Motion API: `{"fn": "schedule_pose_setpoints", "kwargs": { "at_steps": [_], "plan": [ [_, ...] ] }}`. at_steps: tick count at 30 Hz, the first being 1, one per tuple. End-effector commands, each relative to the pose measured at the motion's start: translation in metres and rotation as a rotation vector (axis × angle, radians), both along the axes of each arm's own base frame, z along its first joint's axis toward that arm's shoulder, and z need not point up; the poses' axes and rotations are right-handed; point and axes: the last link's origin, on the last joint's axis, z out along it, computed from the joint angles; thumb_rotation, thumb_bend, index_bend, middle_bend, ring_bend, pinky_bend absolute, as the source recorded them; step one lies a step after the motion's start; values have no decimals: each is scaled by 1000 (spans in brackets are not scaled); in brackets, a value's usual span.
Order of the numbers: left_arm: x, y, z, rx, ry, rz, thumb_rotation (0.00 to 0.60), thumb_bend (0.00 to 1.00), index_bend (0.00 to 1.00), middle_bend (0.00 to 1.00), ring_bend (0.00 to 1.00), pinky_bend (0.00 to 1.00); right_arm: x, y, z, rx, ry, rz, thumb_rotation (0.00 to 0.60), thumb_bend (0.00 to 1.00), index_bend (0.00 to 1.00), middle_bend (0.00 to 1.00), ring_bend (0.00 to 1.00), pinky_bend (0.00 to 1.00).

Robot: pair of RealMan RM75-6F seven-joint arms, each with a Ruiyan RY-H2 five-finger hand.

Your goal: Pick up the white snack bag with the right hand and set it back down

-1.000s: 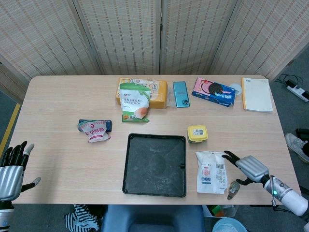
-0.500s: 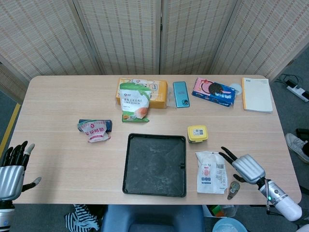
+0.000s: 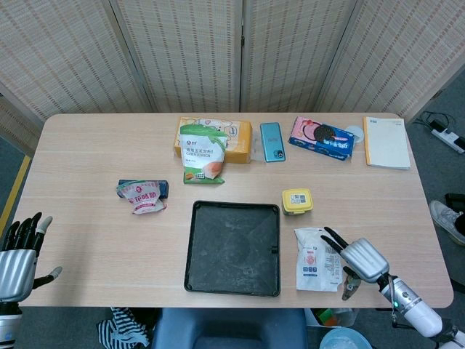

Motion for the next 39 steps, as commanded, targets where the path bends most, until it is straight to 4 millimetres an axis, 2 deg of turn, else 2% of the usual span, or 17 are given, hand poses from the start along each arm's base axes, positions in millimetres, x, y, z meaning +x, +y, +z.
{"fn": "schedule_pose_setpoints", "kwargs": {
  "at_steps": [1,14,24,35,39],
  "plan": [
    [0,0,0,0,-1,-4,600,144,0,0,48,14,4,0,-9,-19,-41,20,600,328,0,0,737,930],
    [5,-6,2,-12,-16,-52,600,144,0,0,50,15,21,3,-32,14,-32,31,600,329,0,0,738,930],
    [5,-6,3,-16,-20,-55,600,144,0,0,51,15,45,-17,-50,21,-67,19,600,329,0,0,736,930],
    [4,-5,4,-19,-24,-54,600,144,0,0,52,15,71,-34,-59,7,-112,-38,600,328,0,0,738,930],
    [4,-5,3,-21,-19,-51,600,144,0,0,53,15,75,-37,-61,42,-106,-70,600,329,0,0,738,930]
  ]
}}
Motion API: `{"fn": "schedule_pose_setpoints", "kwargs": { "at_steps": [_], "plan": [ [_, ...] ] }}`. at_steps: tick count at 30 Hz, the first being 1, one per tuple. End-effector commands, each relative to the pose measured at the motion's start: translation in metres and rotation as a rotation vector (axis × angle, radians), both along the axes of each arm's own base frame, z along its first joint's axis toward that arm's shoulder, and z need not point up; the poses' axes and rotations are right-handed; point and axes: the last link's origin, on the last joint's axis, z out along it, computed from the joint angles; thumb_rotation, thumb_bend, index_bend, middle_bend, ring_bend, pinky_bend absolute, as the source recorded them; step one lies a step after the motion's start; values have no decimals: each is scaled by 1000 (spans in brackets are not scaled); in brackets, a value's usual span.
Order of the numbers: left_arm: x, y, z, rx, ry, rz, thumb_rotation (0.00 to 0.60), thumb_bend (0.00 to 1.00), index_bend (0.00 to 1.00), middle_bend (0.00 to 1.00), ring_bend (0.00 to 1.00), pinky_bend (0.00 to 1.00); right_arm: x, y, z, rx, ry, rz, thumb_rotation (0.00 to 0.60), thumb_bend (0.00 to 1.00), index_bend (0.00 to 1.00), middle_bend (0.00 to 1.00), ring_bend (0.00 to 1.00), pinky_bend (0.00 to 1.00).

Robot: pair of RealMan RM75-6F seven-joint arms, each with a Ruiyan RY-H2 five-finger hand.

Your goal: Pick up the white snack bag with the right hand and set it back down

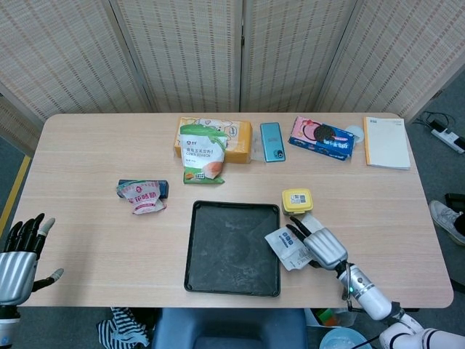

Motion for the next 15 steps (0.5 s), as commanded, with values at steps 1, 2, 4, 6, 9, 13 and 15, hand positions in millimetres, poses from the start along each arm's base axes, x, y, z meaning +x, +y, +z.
{"fn": "schedule_pose_setpoints", "kwargs": {
  "at_steps": [1,2,4,6,9,13,15],
  "plan": [
    [0,0,0,0,1,2,600,144,0,0,53,15,4,-1,0,57,6,-27,600,329,0,0,738,930],
    [0,0,0,1,0,2,600,144,0,0,54,15,3,1,3,77,10,-34,600,328,0,0,739,930],
    [0,0,0,3,0,2,600,144,0,0,55,15,1,8,12,99,22,-32,600,329,0,0,740,930],
    [-1,0,0,2,2,4,600,144,0,0,55,15,-2,15,22,93,29,-25,600,328,0,0,741,930],
    [0,1,-1,-1,6,6,600,143,0,0,55,15,-10,23,33,79,34,-26,600,328,0,0,741,930],
    [1,1,-4,-4,15,4,600,144,0,0,55,15,-18,22,38,88,17,-59,600,328,0,0,737,930],
    [0,1,-4,-5,19,7,600,144,0,0,55,15,-21,18,39,99,13,-74,600,329,0,0,736,930]
  ]
}}
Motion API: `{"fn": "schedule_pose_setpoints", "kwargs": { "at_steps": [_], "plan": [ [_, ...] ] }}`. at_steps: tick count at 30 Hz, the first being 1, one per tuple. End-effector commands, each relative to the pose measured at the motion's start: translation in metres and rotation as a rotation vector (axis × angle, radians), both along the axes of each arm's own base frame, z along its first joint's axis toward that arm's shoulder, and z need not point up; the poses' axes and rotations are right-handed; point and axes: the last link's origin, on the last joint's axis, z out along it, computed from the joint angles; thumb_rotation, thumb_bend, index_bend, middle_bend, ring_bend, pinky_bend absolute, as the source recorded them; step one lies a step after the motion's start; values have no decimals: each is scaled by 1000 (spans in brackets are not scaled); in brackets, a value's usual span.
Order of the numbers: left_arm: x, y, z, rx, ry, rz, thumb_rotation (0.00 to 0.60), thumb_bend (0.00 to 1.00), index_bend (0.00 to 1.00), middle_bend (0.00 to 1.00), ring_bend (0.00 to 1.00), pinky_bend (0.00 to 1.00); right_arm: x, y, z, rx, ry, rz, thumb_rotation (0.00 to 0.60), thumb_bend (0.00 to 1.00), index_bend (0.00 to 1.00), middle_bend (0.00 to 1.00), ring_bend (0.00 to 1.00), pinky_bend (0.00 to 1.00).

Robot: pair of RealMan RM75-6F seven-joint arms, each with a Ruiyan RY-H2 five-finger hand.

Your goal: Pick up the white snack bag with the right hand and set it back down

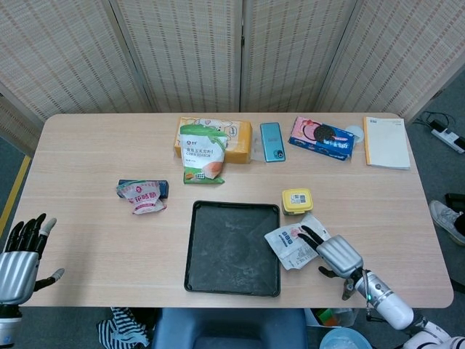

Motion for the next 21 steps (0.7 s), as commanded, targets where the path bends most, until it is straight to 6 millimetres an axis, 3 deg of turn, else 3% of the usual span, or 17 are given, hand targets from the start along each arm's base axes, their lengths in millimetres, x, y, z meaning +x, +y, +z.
{"fn": "schedule_pose_setpoints", "kwargs": {
  "at_steps": [1,8,21],
  "plan": [
    [0,0,-1,0,3,4,600,144,0,0,56,15,-8,-5,1,23,-2,-29,600,328,0,0,735,930],
    [-2,3,1,3,2,14,600,143,0,0,56,15,-7,-23,0,38,12,-54,600,328,0,0,729,930],
    [-3,3,1,1,5,17,600,144,0,0,56,15,-11,-38,-2,31,-10,-122,600,329,0,0,729,930]
  ]
}}
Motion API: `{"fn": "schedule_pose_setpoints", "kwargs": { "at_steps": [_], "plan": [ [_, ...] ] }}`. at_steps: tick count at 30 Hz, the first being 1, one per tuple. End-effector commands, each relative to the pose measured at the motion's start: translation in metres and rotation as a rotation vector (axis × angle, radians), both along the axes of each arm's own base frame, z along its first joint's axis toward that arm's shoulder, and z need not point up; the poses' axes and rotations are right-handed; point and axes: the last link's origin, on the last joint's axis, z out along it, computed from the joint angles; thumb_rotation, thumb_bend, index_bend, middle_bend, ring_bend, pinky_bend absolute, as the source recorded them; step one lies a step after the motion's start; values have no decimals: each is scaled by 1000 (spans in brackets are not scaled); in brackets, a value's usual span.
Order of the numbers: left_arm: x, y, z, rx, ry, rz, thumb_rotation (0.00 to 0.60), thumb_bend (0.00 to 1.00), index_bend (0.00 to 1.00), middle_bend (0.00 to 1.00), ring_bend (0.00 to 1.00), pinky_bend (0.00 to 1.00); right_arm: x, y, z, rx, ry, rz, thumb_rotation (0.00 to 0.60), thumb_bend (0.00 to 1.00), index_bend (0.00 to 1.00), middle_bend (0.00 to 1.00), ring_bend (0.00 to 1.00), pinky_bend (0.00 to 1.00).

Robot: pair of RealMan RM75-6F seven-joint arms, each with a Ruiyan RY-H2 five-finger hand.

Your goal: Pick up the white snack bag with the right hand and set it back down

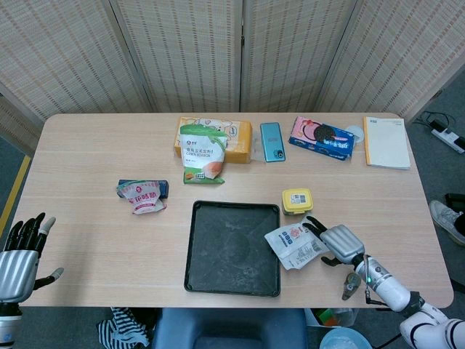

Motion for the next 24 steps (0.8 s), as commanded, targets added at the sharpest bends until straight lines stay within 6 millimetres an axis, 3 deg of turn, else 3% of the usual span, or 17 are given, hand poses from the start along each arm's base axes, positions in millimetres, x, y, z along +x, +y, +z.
{"fn": "schedule_pose_setpoints", "kwargs": {
  "at_steps": [1,24],
  "plan": [
    [0,0,0,0,0,1,600,143,0,0,56,15,-1,-4,-2,-1,-9,-17,600,329,0,0,729,930],
    [-1,2,1,-5,-2,5,600,144,0,0,56,15,-2,-26,-16,40,-52,-120,600,329,0,0,735,930]
  ]
}}
